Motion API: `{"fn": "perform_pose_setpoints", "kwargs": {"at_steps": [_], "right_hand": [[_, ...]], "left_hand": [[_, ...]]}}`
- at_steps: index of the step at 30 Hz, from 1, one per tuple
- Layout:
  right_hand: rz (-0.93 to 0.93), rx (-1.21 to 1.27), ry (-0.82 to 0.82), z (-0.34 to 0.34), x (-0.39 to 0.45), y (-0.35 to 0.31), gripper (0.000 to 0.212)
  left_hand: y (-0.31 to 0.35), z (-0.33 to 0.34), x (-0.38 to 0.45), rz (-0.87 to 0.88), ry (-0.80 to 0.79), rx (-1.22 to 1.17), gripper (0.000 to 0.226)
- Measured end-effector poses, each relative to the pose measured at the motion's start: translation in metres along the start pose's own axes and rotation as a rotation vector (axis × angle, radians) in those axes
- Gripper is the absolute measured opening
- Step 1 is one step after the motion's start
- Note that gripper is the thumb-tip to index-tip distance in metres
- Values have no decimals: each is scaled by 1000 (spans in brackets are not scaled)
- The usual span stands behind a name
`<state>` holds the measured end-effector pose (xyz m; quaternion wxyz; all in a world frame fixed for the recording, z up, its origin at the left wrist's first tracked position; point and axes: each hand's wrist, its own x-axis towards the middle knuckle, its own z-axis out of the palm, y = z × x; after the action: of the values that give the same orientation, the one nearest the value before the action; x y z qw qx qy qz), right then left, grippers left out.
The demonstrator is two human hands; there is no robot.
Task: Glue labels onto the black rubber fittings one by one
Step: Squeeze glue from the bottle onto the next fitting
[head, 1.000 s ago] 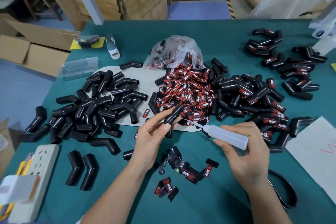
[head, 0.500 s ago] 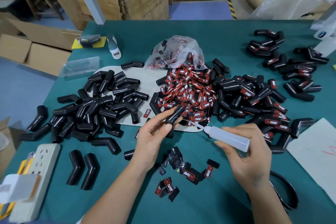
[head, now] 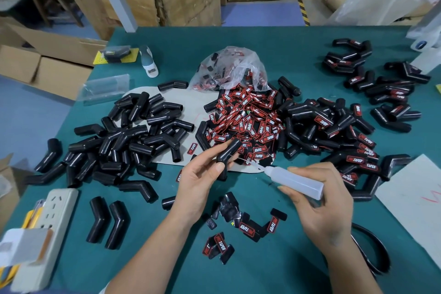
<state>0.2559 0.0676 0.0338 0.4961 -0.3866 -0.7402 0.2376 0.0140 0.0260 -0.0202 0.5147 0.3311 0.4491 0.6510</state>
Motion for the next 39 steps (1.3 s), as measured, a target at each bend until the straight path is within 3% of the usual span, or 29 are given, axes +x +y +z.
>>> {"fn": "perform_pose_setpoints", "kwargs": {"at_steps": [39], "right_hand": [[-1,-6,13,-2,-1,1,25]], "left_hand": [[8,6,-4,-33,40,23,52]]}}
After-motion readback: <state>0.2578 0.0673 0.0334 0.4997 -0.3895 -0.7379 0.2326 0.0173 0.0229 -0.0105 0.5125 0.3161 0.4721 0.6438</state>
